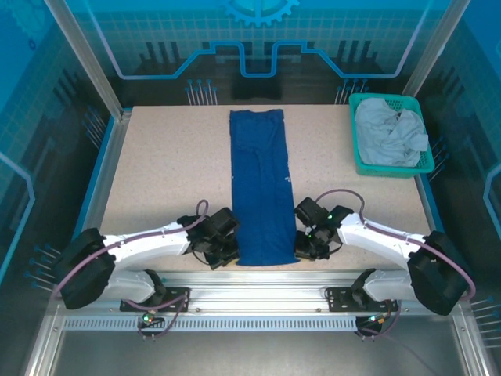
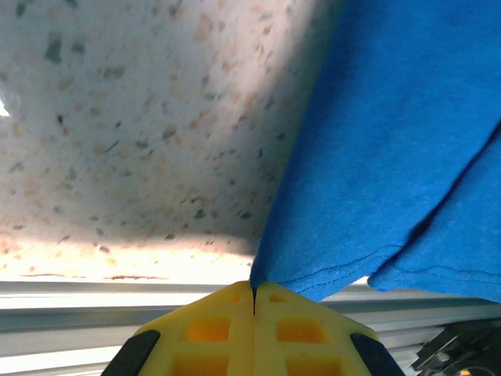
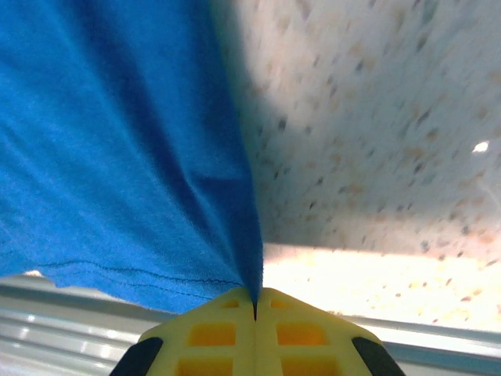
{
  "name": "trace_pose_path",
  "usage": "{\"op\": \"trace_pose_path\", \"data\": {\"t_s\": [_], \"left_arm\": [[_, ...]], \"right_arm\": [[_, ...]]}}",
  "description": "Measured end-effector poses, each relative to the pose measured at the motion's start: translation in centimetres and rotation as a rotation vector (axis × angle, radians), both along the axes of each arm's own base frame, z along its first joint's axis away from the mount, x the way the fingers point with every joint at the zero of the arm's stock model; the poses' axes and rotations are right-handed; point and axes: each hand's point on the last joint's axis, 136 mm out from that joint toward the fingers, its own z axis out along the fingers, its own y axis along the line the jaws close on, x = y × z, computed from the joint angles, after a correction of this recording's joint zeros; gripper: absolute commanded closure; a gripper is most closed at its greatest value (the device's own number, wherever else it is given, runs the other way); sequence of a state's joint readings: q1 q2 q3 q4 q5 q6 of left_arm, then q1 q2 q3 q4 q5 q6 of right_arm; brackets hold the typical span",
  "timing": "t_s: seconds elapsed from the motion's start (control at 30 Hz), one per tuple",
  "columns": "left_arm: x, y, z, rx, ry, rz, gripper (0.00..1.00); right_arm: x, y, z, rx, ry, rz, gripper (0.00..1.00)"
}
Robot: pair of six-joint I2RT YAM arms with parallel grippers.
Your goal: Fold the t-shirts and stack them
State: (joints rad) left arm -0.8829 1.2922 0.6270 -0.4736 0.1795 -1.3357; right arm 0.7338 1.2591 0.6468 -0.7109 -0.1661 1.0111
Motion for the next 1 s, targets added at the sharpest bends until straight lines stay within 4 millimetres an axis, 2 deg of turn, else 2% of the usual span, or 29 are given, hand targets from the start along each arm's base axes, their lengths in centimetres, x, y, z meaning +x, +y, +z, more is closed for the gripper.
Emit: {"op": "trace_pose_path", "data": {"t_s": [0.23,0.4,0.6,0.77,1.0], "left_arm": [[-0.2,-0.3,1.0,-0.029,-0.029,-0.014,1.0],[0.6,-0.1,1.8,-0.02,-0.056,0.011,1.0],[5.0,0.6,4.1,-0.077,-0.119,0.158,1.0],[8.9,1.1,4.9,-0.096,-0.139,0.239,1.0],[15.7,1.3,7.7,-0.14,-0.215,0.291,1.0]], "right_arm": [[-0.6,0.4,0.3,0.012,0.003,0.002,1.0],[0.3,0.2,1.1,0.015,-0.002,-0.032,1.0],[4.7,0.3,3.5,0.05,-0.05,-0.119,1.0],[9.2,1.6,5.2,0.069,-0.082,-0.129,1.0],[15.8,2.7,7.8,0.097,-0.152,-0.145,1.0]]}}
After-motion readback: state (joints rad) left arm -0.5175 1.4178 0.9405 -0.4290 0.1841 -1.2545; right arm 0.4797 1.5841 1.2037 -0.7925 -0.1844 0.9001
